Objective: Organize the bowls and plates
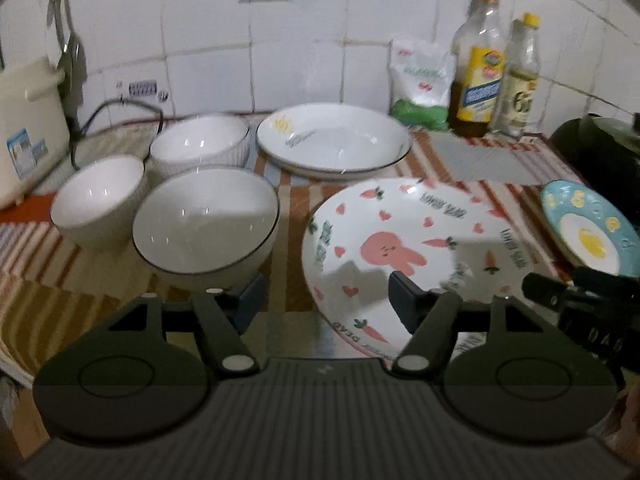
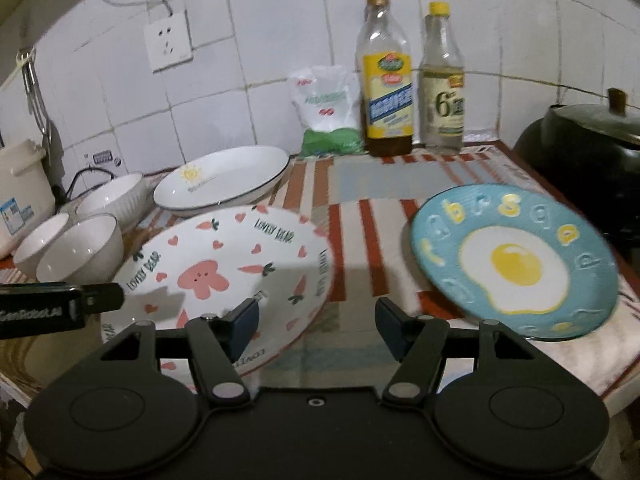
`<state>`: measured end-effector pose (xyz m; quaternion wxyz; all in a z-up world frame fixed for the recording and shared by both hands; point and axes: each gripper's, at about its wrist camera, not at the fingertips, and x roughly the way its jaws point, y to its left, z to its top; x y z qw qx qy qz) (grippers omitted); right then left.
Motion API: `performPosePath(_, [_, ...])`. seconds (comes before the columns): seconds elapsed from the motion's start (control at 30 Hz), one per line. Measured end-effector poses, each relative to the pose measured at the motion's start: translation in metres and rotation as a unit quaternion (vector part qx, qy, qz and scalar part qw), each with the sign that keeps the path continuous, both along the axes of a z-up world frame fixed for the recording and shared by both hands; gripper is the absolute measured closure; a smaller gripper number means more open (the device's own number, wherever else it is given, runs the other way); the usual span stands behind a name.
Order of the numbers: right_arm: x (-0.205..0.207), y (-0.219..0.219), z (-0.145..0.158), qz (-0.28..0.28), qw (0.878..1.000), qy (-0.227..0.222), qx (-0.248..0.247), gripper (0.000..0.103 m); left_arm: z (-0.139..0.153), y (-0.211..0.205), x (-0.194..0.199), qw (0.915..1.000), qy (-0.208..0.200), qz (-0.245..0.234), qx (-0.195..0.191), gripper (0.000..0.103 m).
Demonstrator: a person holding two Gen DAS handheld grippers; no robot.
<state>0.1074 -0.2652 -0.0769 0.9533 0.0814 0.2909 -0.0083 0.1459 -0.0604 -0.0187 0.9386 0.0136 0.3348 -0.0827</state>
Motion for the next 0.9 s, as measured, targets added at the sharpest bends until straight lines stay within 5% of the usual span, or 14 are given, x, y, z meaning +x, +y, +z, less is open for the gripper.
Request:
performPosePath(0.2, [-0.030, -0.036, 0.033, -0.006, 1.000, -0.001, 0.029, 0.034, 0.035, -0.013, -0.025, 0.9981, -0.028, -0.054, 0.000, 0.024])
performPosePath(0.5, [-0.062, -0.095, 0.062, -0.006, 0.999, 0.006, 0.052, 0.033, 0.072, -0.056, -0.034, 0.9893, -0.017, -0.143, -0.026, 0.022])
performPosePath(0.9, [-0.061, -0.147, 0.057, 0.004, 1.000, -0.026, 0.017, 0.033, 0.065, -0.129, -0.028, 0.9839, -0.010, -0.179, -0.003, 0.022])
